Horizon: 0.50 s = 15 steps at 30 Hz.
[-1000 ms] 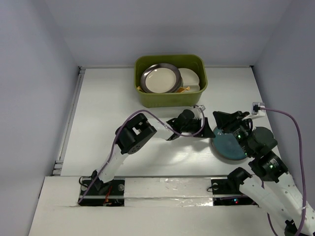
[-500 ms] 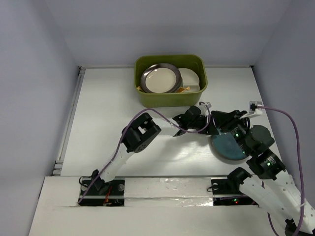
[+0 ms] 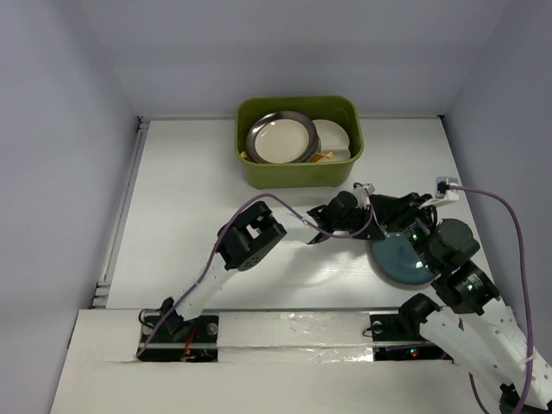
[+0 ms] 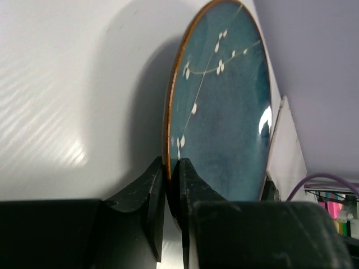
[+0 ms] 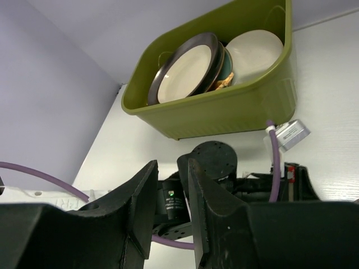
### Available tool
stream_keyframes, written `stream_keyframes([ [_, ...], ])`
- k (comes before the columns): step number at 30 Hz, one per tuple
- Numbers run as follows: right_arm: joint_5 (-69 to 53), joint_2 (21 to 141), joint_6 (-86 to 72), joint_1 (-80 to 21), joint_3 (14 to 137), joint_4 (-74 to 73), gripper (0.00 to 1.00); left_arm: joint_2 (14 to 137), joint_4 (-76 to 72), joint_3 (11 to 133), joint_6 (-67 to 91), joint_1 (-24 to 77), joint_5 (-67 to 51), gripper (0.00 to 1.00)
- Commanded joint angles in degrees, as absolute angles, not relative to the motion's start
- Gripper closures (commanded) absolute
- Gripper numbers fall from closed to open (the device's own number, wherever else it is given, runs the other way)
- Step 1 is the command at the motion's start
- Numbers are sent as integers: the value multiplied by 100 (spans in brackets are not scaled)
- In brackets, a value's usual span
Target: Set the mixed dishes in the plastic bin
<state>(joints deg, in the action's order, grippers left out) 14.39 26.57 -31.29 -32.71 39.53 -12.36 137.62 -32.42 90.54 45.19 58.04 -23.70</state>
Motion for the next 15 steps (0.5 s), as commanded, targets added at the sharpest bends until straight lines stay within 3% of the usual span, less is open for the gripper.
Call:
stream_keyframes([
  [1,1521,2540,-3050,-3313,4069,-1072,66,13405,-3084,8369,4200,5766,-2162,100],
  [6,1477,2461,-3067,-3313,4043,-1046,66,12157,-4111,7254,4570,5563,-2328,100],
  [15,1784,2057,-3120,-3313,4034,-1090,67,10399,-4605,6259,4781,4923,-2381,100],
])
